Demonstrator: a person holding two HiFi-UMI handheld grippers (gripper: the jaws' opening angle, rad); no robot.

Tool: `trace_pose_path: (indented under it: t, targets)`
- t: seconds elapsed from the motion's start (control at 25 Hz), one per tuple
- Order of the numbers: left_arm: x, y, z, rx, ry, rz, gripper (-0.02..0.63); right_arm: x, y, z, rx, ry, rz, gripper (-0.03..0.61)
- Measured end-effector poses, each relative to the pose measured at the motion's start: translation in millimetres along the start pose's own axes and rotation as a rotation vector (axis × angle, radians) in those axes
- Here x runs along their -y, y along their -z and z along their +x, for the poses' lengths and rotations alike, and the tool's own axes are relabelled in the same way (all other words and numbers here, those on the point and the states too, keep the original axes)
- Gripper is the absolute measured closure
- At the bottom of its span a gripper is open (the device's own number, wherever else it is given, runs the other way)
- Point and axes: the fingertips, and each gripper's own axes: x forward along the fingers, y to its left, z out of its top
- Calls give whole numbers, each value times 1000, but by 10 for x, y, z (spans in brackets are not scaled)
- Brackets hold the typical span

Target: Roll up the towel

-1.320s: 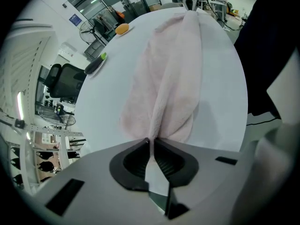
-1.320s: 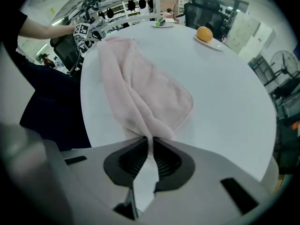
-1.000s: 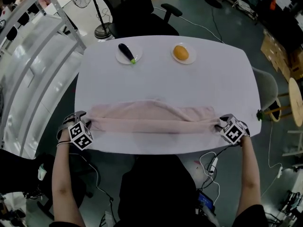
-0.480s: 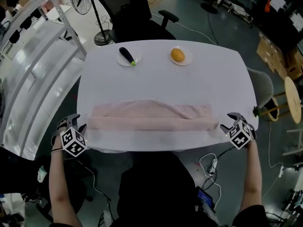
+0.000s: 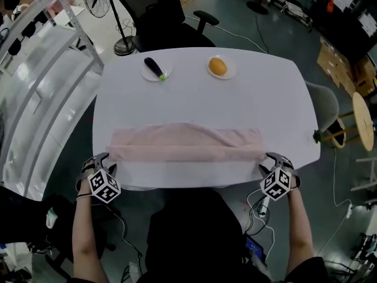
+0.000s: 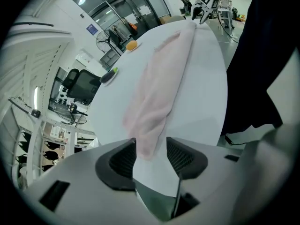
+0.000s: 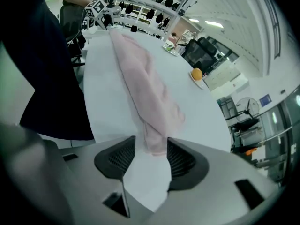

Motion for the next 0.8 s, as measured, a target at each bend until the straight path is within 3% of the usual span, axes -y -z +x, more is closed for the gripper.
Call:
trace_pose_path:
  t: [0.24, 0.56, 0.72, 0.8]
  targets:
    - [-71, 14, 167, -30, -27, -19, 441, 103, 40, 178, -21, 59, -3, 415]
    - [-49, 44, 314, -68, -16, -22, 470, 126, 45, 328, -36, 48, -23, 460]
    - [-34, 36, 342, -88, -20, 43, 500, 112, 51, 351, -51, 43, -75, 490]
    - [-33, 45, 345, -100, -26, 97, 524, 130, 70, 348, -67, 62, -137, 535]
